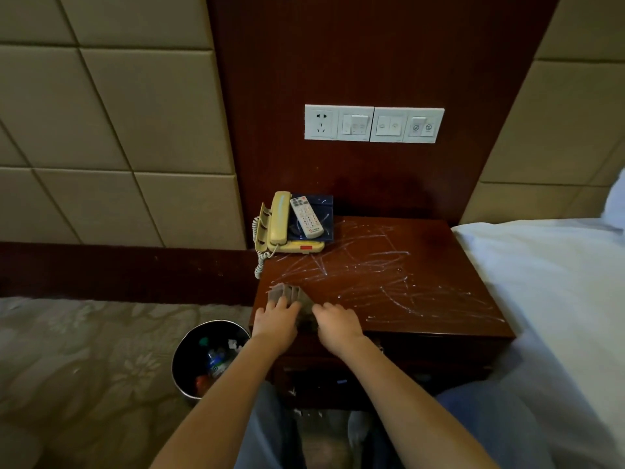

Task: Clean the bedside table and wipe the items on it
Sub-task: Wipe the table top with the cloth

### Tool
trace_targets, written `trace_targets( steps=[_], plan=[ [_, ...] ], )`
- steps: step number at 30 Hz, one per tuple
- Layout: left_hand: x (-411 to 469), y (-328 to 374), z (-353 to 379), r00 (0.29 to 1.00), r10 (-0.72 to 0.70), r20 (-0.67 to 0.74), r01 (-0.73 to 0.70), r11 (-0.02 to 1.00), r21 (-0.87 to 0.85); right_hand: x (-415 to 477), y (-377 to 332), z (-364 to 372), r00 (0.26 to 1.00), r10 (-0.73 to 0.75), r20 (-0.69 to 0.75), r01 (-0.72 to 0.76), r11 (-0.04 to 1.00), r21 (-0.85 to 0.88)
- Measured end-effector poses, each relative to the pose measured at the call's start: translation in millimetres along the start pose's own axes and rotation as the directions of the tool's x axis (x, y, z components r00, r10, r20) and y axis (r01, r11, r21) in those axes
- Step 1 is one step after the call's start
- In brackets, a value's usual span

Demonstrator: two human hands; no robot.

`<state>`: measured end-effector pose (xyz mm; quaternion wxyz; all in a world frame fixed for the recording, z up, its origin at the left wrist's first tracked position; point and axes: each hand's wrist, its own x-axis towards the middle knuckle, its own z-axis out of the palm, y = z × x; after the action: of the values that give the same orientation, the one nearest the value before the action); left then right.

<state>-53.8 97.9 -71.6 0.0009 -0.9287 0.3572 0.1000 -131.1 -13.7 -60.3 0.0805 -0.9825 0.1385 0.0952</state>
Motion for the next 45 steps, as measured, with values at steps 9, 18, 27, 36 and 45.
trace_targets(
  steps=[9,18,27,36,45],
  plan=[
    [7,14,-11,0.996,-0.049,0.072,0.046,0.998,0.044,-11,17,-17,0.999,0.051,0.009,-0.052,0.984,0.168],
    [-7,26,-35,0.992,0.058,0.111,-0.067,0.995,0.072,-30,21,-10,0.983,0.067,0.168,-0.097,0.979,0.177],
    [-12,33,-88,0.978,0.033,-0.208,-0.13,0.87,-0.476,-39,31,-39,0.999,0.037,0.021,-0.042,0.952,0.303],
    [-12,66,-109,0.965,0.055,-0.256,-0.207,0.759,-0.617,-61,59,-52,0.982,0.137,-0.126,-0.003,0.689,0.725],
    [-12,74,-126,0.955,0.125,-0.267,-0.256,0.801,-0.541,-70,77,-58,0.982,0.138,-0.127,-0.003,0.69,0.724]
  ],
)
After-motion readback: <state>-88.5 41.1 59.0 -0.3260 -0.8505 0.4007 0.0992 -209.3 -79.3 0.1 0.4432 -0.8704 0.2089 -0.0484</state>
